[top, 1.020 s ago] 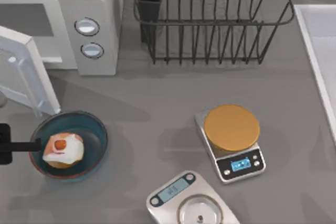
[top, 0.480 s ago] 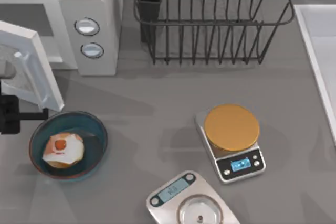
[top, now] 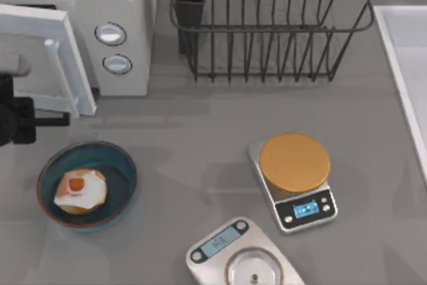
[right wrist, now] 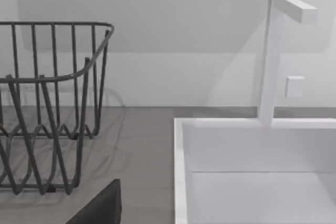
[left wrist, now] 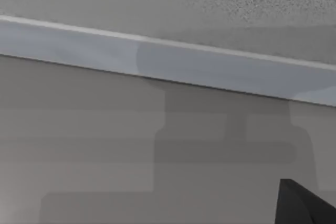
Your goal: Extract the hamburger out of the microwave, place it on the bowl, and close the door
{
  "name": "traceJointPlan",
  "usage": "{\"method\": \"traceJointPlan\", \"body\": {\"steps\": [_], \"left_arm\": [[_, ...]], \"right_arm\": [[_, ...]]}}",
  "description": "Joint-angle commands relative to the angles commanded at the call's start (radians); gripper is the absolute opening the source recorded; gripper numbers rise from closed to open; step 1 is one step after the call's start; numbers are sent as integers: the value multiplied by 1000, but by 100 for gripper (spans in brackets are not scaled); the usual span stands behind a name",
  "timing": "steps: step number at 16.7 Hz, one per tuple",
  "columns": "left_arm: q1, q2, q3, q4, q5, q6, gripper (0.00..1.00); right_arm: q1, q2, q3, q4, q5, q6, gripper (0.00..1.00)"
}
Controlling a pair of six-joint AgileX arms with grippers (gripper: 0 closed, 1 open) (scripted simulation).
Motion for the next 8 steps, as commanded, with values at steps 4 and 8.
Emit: {"method": "traceJointPlan", "body": {"steps": [4,8], "left_arm": [[3,11,12,-4,0,0,0],[0,154,160,-13,0,-1,0]], "right_arm": [[0,0,0,0,0,0,100],[0,0,0,0,0,0,100]]}}
